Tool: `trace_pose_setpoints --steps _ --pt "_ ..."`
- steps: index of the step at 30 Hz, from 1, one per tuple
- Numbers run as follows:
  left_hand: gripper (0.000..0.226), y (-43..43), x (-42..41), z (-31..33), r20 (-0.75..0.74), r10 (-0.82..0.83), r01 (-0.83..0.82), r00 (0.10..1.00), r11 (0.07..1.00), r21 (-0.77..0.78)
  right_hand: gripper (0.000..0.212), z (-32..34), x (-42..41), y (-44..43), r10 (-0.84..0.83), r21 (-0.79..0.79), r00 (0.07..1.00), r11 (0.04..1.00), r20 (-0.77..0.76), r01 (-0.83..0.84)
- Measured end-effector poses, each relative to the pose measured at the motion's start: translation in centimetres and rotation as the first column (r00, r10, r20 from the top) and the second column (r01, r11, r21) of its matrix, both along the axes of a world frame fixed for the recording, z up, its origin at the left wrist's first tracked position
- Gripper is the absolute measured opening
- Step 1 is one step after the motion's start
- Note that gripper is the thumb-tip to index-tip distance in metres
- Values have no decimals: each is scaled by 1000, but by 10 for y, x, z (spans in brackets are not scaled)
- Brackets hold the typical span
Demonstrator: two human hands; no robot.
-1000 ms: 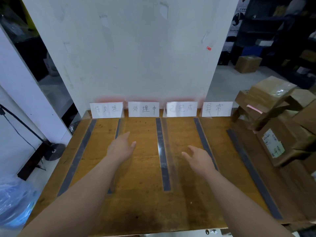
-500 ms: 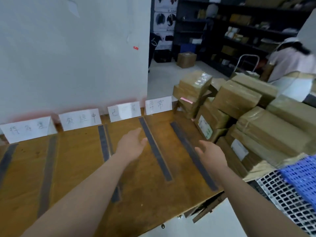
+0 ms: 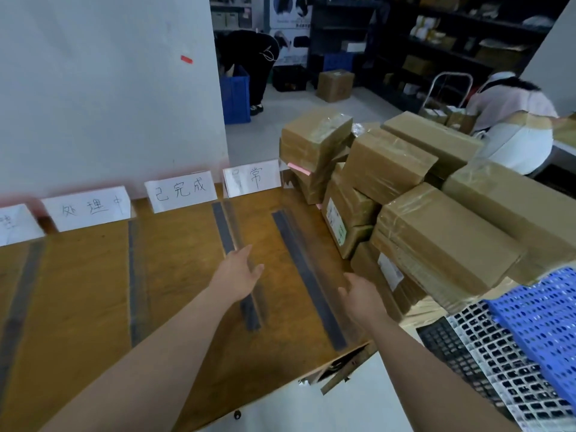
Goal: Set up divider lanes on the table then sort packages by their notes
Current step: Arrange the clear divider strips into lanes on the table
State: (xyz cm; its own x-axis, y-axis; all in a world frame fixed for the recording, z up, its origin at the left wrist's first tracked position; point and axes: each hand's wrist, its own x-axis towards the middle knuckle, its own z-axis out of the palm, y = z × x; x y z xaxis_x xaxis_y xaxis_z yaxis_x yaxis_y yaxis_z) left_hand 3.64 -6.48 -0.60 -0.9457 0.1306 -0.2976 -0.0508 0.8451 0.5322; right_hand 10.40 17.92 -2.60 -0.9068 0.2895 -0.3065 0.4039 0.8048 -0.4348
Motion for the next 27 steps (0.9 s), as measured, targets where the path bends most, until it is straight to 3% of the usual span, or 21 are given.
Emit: trace_pose_setpoints --steps 9,18,27 --pt "65 7 -3 -19 48 46 -47 998 999 28 34 -9 -5 7 -81 -62 973 996 -217 69" --pt "62 11 -6 -28 51 83 -86 995 994 65 33 -13 -12 16 -101 -160 989 984 -108 83" --pt "64 20 -12 -33 2 56 -56 998 998 31 34 -21 -1 23 -37 -118 995 993 -91 26"
